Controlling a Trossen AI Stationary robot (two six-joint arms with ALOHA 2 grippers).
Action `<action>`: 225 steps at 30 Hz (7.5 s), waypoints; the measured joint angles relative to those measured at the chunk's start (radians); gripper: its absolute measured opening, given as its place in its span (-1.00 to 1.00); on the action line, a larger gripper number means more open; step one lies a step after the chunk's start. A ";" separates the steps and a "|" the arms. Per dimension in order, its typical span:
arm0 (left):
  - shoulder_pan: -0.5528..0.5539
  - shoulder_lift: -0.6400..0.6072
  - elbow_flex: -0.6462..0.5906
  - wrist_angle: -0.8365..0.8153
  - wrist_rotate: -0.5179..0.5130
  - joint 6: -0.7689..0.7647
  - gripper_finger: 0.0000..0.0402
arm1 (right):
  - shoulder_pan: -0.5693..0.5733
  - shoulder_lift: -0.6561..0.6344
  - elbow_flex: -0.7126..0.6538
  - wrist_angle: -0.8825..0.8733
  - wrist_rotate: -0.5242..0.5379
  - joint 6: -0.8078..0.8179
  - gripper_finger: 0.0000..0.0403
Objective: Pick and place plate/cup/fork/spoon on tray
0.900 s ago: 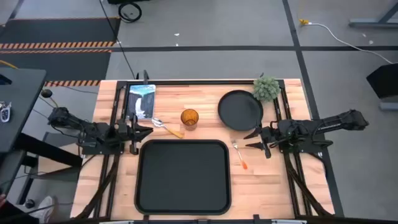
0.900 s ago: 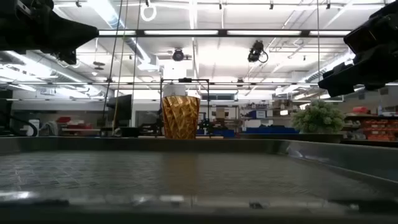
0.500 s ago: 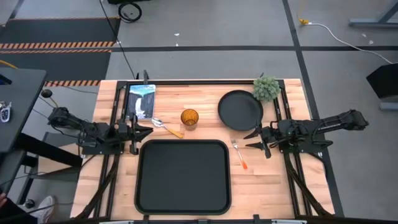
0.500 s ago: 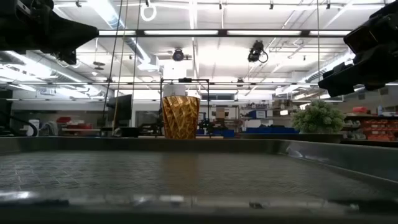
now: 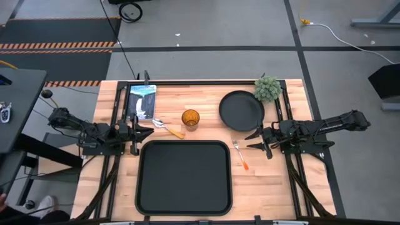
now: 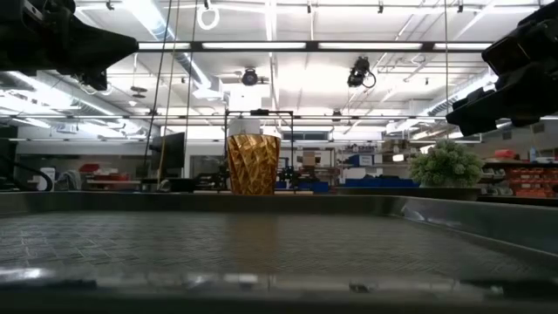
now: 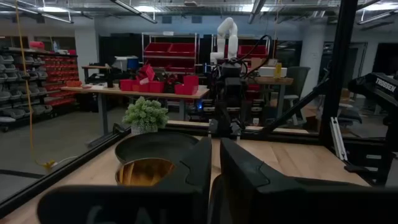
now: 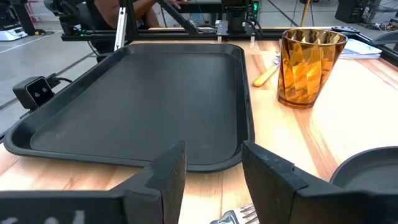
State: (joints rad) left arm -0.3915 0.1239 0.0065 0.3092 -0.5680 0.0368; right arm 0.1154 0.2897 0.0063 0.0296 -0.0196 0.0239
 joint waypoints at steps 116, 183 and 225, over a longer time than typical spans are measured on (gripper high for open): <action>0.000 0.000 0.000 0.015 -0.004 0.000 -0.78 | -0.384 1.291 1.190 -0.323 -0.134 -0.095 -0.18; 0.000 0.014 0.001 -0.187 0.004 -0.208 -0.78 | -0.425 1.787 1.711 -0.682 -0.076 -0.147 -0.55; 0.000 0.014 0.001 -0.187 0.004 -0.208 -0.78 | -0.359 1.768 1.974 -1.054 -0.199 -0.174 -0.93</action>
State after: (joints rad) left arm -0.3914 0.1375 0.0078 0.1220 -0.5642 -0.1711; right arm -0.2434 2.0577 1.9805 -1.0242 -0.2182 -0.1505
